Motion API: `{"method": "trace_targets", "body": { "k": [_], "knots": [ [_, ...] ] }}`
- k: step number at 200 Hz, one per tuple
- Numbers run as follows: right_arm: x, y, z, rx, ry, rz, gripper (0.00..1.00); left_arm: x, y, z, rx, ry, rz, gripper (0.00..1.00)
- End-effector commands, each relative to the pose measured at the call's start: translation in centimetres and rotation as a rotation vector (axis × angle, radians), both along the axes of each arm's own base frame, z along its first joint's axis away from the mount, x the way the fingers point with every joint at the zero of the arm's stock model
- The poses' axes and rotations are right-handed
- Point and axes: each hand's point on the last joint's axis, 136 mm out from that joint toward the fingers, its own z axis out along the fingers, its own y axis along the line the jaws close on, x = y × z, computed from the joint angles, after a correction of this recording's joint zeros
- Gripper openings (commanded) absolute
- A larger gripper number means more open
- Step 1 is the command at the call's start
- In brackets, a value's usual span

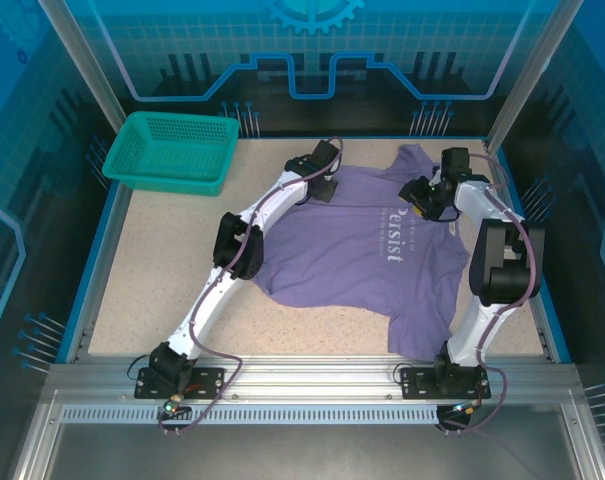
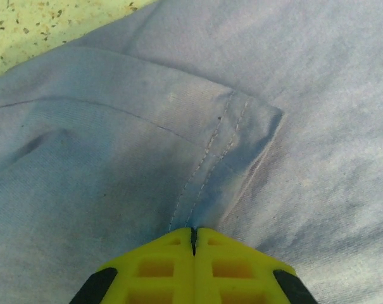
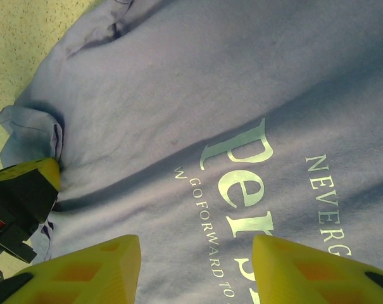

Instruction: Fold and stack the t-shirts

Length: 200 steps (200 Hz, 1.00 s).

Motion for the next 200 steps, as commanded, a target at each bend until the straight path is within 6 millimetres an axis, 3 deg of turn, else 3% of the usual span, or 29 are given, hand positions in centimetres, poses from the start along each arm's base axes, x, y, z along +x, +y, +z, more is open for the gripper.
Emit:
{"method": "trace_targets", "body": {
  "k": [1,46,88,116,147,188,200],
  "knots": [
    [-0.1,0.1,1.1,0.013,-0.026,0.002,0.50,0.8,0.2,0.7,-0.004,-0.033,0.020,0.00],
    [-0.5,-0.6,-0.2,0.004,0.019,-0.021,0.50,1.1,0.1,1.4,-0.029,-0.062,0.038,0.00],
    [-0.7,-1.4,-1.6,0.011,0.050,-0.048,0.49,2.5,1.7,5.0,-0.113,-0.141,0.116,0.00],
    [-0.7,-1.8,-2.2,0.010,0.064,-0.053,0.49,3.6,4.7,7.4,-0.174,-0.171,0.188,0.00],
    [-0.6,-2.6,-3.9,0.001,0.111,-0.080,0.49,4.4,8.7,7.7,-0.195,-0.150,0.271,0.00],
    [-0.7,-4.1,-5.4,0.030,0.153,-0.128,0.49,4.7,16.7,7.3,-0.230,-0.126,0.483,0.00],
    [-0.7,-4.4,-5.2,0.037,0.147,-0.133,0.49,4.6,19.4,7.4,-0.211,-0.128,0.561,0.06]
  ]
}}
